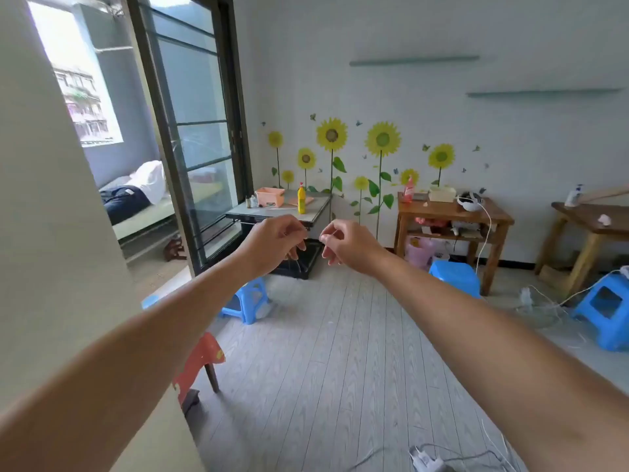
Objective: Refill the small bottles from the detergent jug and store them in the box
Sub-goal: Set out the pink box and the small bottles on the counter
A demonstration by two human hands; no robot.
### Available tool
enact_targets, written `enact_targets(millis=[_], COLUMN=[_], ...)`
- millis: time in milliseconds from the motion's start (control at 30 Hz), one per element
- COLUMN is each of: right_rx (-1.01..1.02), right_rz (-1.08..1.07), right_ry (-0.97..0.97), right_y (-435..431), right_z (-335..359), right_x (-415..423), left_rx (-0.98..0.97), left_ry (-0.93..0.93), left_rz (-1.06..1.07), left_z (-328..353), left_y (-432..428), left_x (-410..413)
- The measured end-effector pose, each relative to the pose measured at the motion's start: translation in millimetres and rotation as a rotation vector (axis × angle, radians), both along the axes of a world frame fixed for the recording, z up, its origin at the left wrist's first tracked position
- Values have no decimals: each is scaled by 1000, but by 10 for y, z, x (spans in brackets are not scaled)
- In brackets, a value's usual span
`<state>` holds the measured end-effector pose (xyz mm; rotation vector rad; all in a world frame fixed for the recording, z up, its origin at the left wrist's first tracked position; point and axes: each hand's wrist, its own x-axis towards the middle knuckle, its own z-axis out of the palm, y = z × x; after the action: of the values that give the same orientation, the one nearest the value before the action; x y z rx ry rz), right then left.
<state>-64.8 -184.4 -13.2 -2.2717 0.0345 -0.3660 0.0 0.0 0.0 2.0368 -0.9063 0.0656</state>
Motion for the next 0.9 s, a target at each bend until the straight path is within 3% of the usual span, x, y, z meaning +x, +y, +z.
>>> enact_targets(millis=[267, 467, 633, 900], right_rx=[49, 165, 166, 107], right_rz=[-7, 25, 120, 67], right_ry=[207, 153, 74, 66], right_y=[-1248, -1634, -1893, -3001], right_z=[-672, -560, -415, -352], right_x=[1371, 2552, 3642, 5538], left_rx=[-62, 8, -55, -40], left_ry=[72, 105, 126, 109], left_rz=[16, 169, 263, 196], left_z=[-25, -313, -334, -418], left_y=[-1178, -1486, -1684, -2731], left_x=[1281, 2220, 3247, 5432])
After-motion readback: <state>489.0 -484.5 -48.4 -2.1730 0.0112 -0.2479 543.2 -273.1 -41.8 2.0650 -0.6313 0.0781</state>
